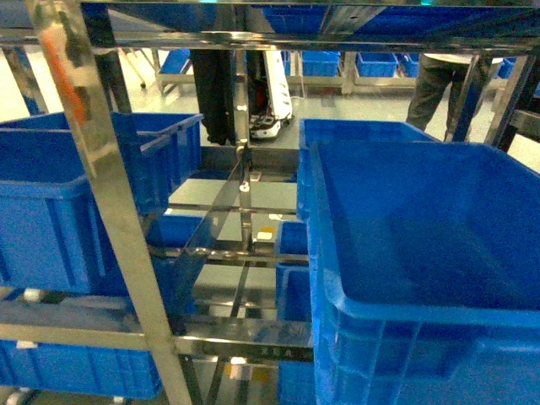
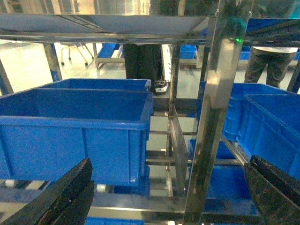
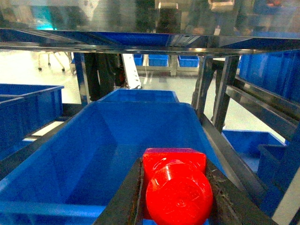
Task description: Pick red block from blue box to shelf
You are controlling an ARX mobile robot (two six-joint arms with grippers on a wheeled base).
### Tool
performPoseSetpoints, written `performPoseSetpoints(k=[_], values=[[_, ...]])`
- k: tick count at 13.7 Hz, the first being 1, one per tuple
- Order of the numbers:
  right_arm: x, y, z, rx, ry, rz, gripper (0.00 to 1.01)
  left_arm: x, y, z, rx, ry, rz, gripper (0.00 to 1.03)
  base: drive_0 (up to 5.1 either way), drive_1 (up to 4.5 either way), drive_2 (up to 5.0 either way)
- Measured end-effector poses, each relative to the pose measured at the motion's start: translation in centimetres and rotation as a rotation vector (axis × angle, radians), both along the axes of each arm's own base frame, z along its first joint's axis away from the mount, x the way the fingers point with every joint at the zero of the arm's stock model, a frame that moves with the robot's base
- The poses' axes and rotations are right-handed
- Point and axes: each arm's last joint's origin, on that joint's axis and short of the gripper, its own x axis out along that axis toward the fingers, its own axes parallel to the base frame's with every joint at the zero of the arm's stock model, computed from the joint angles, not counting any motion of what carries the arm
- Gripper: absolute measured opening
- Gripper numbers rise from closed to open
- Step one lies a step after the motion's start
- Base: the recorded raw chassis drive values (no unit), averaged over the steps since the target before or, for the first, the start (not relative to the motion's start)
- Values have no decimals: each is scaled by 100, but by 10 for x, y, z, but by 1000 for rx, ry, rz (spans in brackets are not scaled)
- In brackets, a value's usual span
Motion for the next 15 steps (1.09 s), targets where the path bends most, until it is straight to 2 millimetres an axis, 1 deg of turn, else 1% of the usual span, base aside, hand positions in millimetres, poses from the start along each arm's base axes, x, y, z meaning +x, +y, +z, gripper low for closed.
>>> performPoseSetpoints(k=[15], values=[[0, 0, 0, 0, -2, 0, 27, 0, 0, 0, 0, -3, -1, 98, 0, 0, 0]])
